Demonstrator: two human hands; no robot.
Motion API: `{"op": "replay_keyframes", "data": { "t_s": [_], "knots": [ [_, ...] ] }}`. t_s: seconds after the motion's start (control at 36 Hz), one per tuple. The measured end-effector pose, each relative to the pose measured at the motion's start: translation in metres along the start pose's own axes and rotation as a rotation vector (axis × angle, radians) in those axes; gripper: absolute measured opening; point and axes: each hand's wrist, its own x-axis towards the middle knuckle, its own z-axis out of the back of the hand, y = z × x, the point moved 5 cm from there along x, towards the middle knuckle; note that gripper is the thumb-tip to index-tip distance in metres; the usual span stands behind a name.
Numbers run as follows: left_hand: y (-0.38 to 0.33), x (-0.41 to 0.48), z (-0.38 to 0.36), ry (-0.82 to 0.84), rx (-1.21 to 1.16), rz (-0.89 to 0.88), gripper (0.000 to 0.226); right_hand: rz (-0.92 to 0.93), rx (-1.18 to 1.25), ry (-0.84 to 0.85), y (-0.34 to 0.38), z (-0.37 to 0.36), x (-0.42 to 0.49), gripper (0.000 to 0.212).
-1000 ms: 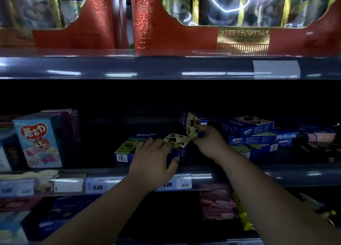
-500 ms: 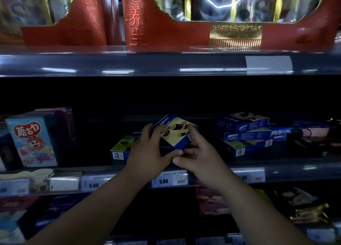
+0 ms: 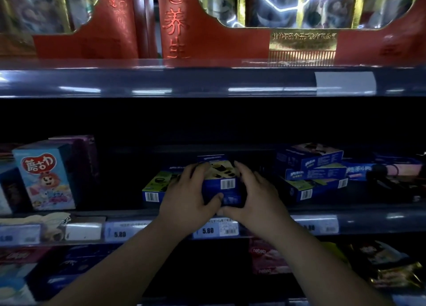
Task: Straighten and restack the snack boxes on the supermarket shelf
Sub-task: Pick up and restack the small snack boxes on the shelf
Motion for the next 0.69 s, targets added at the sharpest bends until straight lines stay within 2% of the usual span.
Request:
{"op": "replay_keyframes", "data": {
  "t_s": [0.14,0.22,0.39,0.53,0.69],
  "knots": [
    [-0.003,-0.002,0.002,-0.010,-0.042,-0.061,0.066,0.038,0.025,-0.002,-0.004,-0.003,-0.001,0.104],
    [-0.004,-0.001,0.004,-0.022,-0.060,-0.065,0.059,0.049,0.014,0.036,-0.006,-0.006,0.001,0.089],
    [-0.001,-0.002,0.003,-0.039,0.001,-0.025,0.069,0.011,0.057,0.036,-0.012,-0.005,-0.001,0.069],
    [0.001,-0.005,0.005,0.011,-0.089,-0.067,0.058,0.004,0.065,-0.079,-0.013,0.003,-0.003,0.042],
    [0.000,-0.007,0.005,0.037,-0.016,-0.105,0.057,0.016,0.062,-0.165,-0.015,0.006,-0.005,0.030]
  ]
}}
